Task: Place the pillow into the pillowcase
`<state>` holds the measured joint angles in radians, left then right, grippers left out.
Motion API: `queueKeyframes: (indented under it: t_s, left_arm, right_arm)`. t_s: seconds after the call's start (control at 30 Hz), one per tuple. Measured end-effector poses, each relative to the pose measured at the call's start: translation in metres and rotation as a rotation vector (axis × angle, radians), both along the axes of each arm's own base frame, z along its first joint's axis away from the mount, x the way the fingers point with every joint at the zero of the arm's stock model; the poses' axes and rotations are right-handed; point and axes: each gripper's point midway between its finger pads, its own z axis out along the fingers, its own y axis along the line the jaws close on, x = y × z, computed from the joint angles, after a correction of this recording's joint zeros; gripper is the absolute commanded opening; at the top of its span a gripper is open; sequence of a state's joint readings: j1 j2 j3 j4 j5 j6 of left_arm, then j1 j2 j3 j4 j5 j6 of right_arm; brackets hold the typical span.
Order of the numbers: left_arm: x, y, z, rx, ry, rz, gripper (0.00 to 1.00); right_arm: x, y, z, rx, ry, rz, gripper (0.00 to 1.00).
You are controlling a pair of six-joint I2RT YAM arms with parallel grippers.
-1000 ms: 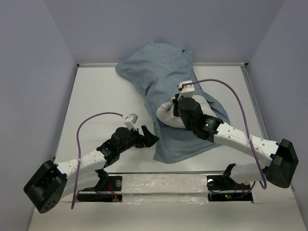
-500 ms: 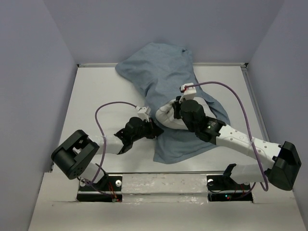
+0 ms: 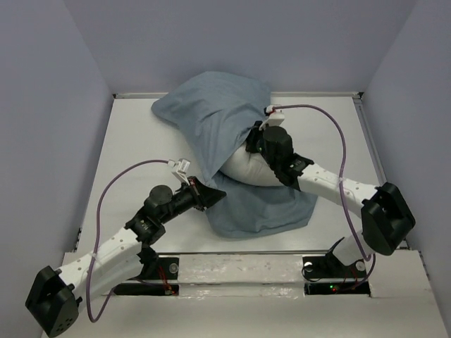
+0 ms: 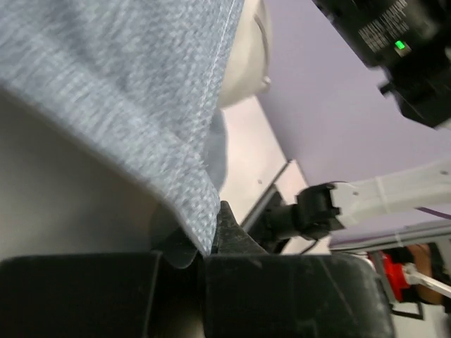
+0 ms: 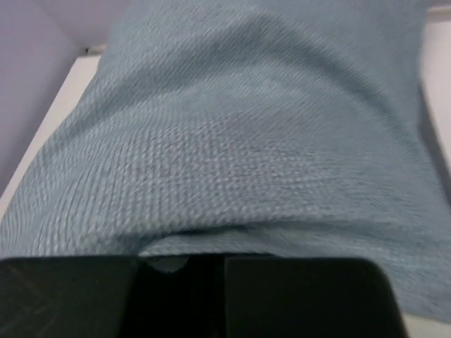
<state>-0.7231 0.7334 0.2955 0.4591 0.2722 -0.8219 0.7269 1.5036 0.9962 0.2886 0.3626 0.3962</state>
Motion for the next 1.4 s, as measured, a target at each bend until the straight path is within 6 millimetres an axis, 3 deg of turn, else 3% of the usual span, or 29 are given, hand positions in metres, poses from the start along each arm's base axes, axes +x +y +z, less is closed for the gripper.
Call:
queueKeyframes:
  t_s: [0.1,0.17,0.27,0.37,0.43,0.47,0.53,0.57,0.6,0.63,0.7,0.77,0.8,0.83,0.9,0.97,1.0,1.03,1.1,1.17,1.27,1.3,1.4]
  left_arm:
    - [-0.012,0.001,0.016,-0.067,0.001,-0.035,0.0]
    - [-0.018,0.002,0.021,-0.087,-0.004,-0.052,0.0]
    - [-0.023,0.003,0.022,-0.089,-0.008,-0.087,0.0]
    - [-0.024,-0.002,0.017,-0.06,0.008,-0.138,0.0]
    - [-0.02,-0.009,0.02,-0.041,0.022,-0.167,0.0]
    - [-0.016,-0.012,0.023,-0.036,0.023,-0.167,0.0]
    - [-0.01,-0.01,0.022,-0.023,0.033,-0.147,0.0]
    - [-0.008,-0.007,0.018,-0.01,0.052,-0.133,0.0]
    - [-0.007,-0.004,0.01,0.009,0.08,-0.117,0.0]
    - [-0.009,0.0,-0.003,0.038,0.128,-0.109,0.0]
    - [-0.018,0.002,-0.007,0.043,0.153,-0.126,0.0]
    - [-0.023,0.004,0.004,0.015,0.121,-0.136,0.01]
    - [-0.025,0.005,0.013,-0.005,0.091,-0.141,0.06]
    - [-0.027,0.006,0.02,-0.022,0.066,-0.144,0.13]
    - [-0.029,0.007,0.031,-0.048,0.028,-0.151,0.41]
    - [-0.031,0.007,0.03,-0.04,0.021,-0.161,0.7]
    - [-0.034,0.007,0.029,-0.032,0.028,-0.168,0.75]
    - [-0.036,0.007,0.029,-0.008,0.015,-0.175,0.82]
    - [-0.036,0.012,0.032,0.043,0.004,-0.16,0.84]
    - [-0.03,0.017,0.052,0.085,-0.051,-0.127,0.86]
    - [-0.021,0.028,0.106,0.104,-0.19,-0.057,0.84]
    - [-0.019,0.032,0.128,0.099,-0.248,-0.029,0.84]
    - [-0.013,0.04,0.166,0.102,-0.356,0.026,0.83]
  right_arm:
    - [0.019,-0.017,0.024,0.008,-0.034,-0.069,0.0]
    - [0.019,-0.026,0.039,-0.002,-0.043,-0.102,0.0]
    - [-0.001,-0.037,0.069,-0.009,-0.089,-0.133,0.0]
    - [-0.029,-0.016,0.085,-0.02,-0.157,-0.107,0.0]
    - [-0.036,0.012,0.069,-0.049,-0.159,-0.075,0.0]
    - [-0.035,0.036,0.055,-0.061,-0.152,-0.05,0.0]
    - [-0.021,0.07,0.019,-0.075,-0.112,-0.02,0.0]
    - [-0.01,0.087,-0.013,-0.077,-0.075,0.001,0.0]
    - [-0.006,0.09,-0.033,-0.071,-0.045,0.013,0.0]
    - [-0.004,0.086,-0.049,-0.064,-0.016,0.019,0.0]
    - [-0.001,0.069,-0.047,-0.017,-0.005,0.014,0.0]
    - [0.007,0.048,-0.013,0.031,-0.049,-0.014,0.0]
    - [0.01,0.038,0.005,0.053,-0.078,-0.028,0.06]
    - [0.013,0.029,0.019,0.064,-0.102,-0.036,0.17]
    - [0.014,0.015,0.045,0.082,-0.147,-0.038,0.64]
    - [0.009,0.017,0.043,0.073,-0.138,0.006,0.78]
    - [0.003,0.019,0.036,0.056,-0.117,0.04,0.82]
    - [-0.003,0.02,0.027,0.039,-0.093,0.067,0.83]
    - [-0.027,0.02,-0.009,-0.014,0.007,0.155,0.84]
    - [-0.063,0.012,-0.042,-0.058,0.118,0.246,0.84]
    - [-0.09,0.0,-0.037,-0.054,0.148,0.299,0.8]
    - [-0.101,-0.006,-0.029,-0.046,0.148,0.313,0.76]
    - [-0.121,-0.026,-0.01,-0.024,0.132,0.316,0.58]
